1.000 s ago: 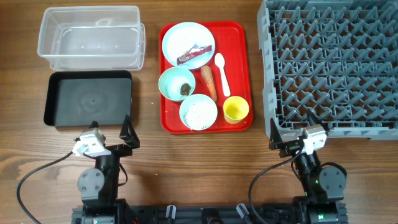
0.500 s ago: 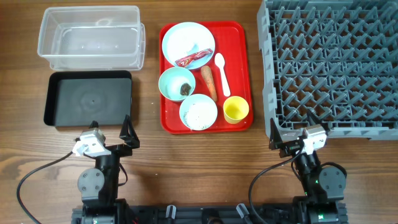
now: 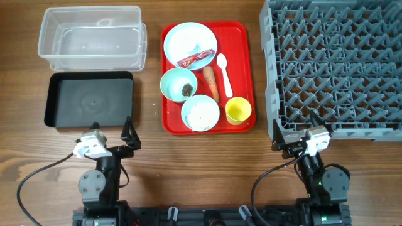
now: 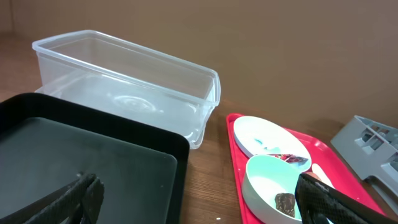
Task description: Sort waste into correct bins and load items into the dishwasher rack
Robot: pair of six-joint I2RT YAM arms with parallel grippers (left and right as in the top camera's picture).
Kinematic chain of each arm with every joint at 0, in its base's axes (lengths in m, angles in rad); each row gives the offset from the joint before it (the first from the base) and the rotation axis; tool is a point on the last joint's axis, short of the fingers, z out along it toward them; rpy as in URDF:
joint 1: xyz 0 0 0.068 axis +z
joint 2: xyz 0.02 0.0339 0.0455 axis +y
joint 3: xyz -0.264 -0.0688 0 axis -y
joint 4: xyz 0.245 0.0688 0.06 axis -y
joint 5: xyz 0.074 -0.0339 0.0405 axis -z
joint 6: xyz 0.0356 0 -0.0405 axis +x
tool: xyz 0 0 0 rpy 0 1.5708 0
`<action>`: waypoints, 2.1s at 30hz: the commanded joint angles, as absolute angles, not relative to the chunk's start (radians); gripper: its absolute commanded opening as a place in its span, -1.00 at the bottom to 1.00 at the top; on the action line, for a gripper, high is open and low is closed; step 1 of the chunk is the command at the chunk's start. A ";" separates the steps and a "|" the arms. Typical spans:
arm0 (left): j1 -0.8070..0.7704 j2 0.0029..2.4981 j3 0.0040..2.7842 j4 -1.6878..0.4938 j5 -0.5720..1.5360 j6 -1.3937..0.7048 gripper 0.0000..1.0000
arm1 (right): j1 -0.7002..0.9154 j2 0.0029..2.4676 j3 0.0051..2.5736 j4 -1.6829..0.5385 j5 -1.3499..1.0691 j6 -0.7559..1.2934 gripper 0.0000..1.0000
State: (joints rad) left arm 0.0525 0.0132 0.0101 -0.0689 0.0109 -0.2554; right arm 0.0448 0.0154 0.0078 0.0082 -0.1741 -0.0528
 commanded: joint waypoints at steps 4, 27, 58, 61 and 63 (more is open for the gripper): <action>0.056 0.003 0.006 0.009 0.115 -0.247 1.00 | 0.042 0.011 0.005 0.012 -0.157 -0.046 0.99; -0.086 1.093 1.000 -0.340 0.244 -0.107 1.00 | 0.042 0.080 0.144 0.186 -0.279 -0.158 0.99; -0.317 2.207 2.011 -0.686 0.095 -0.120 1.00 | 0.042 1.190 1.189 -0.626 -0.564 -0.154 0.99; -0.317 2.284 2.011 -0.620 0.092 -0.136 1.00 | 0.042 1.197 1.189 -0.652 -0.556 -0.158 0.99; -0.317 2.333 2.011 -0.601 0.088 -0.139 0.87 | 0.042 1.197 1.189 -0.652 -0.551 -0.157 1.00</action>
State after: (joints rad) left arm -0.3149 2.2410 1.9968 -0.6193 0.0769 -0.1181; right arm 0.0425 1.1931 1.1679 -0.6506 -0.5243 -0.1547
